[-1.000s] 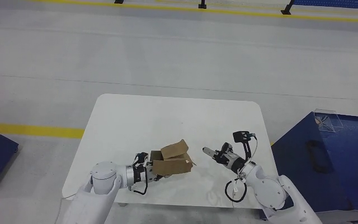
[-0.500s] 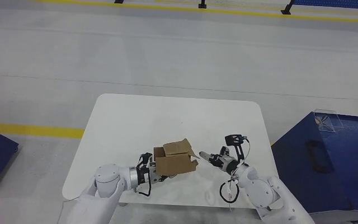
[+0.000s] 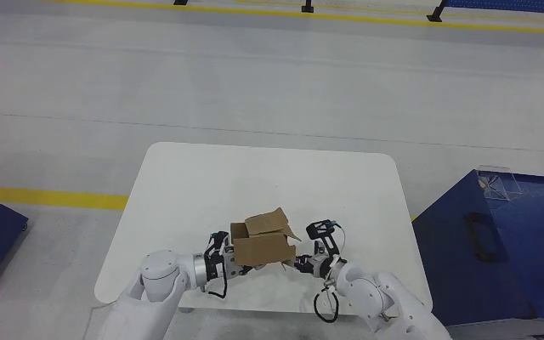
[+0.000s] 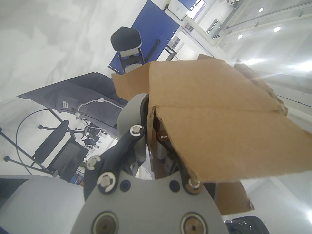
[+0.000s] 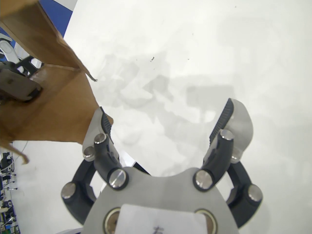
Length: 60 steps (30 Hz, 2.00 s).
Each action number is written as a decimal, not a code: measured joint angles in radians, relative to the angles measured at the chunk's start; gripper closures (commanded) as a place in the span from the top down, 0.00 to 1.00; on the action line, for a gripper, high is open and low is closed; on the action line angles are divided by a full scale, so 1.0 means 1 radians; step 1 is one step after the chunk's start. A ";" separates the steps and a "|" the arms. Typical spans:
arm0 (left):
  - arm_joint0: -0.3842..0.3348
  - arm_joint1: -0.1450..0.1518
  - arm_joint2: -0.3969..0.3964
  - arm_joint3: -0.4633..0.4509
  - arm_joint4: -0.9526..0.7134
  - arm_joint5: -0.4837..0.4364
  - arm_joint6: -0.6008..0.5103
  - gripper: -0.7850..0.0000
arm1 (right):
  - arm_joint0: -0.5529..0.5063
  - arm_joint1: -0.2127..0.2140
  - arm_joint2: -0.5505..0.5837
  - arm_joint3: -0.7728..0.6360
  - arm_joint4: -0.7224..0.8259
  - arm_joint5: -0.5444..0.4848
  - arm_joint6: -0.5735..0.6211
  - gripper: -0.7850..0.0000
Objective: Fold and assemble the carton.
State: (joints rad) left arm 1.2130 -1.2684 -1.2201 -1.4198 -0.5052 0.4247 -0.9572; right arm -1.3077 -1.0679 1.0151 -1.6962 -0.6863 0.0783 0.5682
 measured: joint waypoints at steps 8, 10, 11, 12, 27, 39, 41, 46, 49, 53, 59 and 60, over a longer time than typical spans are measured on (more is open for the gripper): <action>0.004 0.009 0.000 0.007 0.001 0.003 0.018 0.00 | -0.010 0.000 0.046 -0.034 0.008 0.001 -0.030 1.00; 0.004 0.010 0.002 0.008 0.002 0.004 0.024 0.00 | -0.029 0.005 0.075 -0.061 0.024 -0.015 -0.023 1.00; 0.004 0.011 0.004 0.010 0.005 0.005 0.031 0.00 | -0.043 0.008 0.094 -0.080 0.028 -0.024 -0.019 1.00; 0.003 0.012 0.005 0.010 0.008 0.004 0.039 0.00 | -0.055 0.011 0.106 -0.095 0.027 -0.027 -0.015 1.00; 0.001 0.017 0.037 0.006 -0.007 0.008 0.087 0.00 | -0.156 0.019 0.135 -0.232 -0.028 -0.056 0.009 1.00; 0.003 0.025 0.046 -0.006 -0.013 -0.033 0.075 0.00 | -0.102 0.012 0.178 -0.155 0.003 -0.017 0.024 1.00; 0.004 0.027 0.050 -0.013 -0.006 -0.048 0.061 0.00 | -0.085 0.010 0.178 -0.133 0.014 -0.012 0.030 1.00; 0.005 0.033 0.065 -0.030 0.028 -0.080 0.031 0.00 | -0.036 -0.001 0.149 -0.074 0.023 -0.011 0.034 1.00; 0.010 0.036 0.074 -0.043 0.049 -0.104 0.016 0.00 | -0.012 -0.008 0.127 -0.048 0.026 -0.007 0.032 1.00; 0.020 0.041 0.078 -0.065 0.061 -0.122 0.000 0.00 | 0.008 -0.015 0.108 -0.030 0.026 -0.003 0.033 1.00; 0.038 0.050 0.079 -0.096 0.083 -0.166 -0.040 0.00 | 0.029 -0.024 0.084 -0.011 0.028 -0.003 0.033 1.00; 0.040 0.052 0.078 -0.098 0.085 -0.166 -0.039 0.00 | 0.030 -0.025 0.081 -0.011 0.027 -0.003 0.032 1.00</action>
State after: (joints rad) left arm 1.2533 -1.2168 -1.1418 -1.5182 -0.4206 0.2589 -0.9961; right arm -1.2779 -1.0927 1.0966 -1.7072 -0.6588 0.0754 0.6003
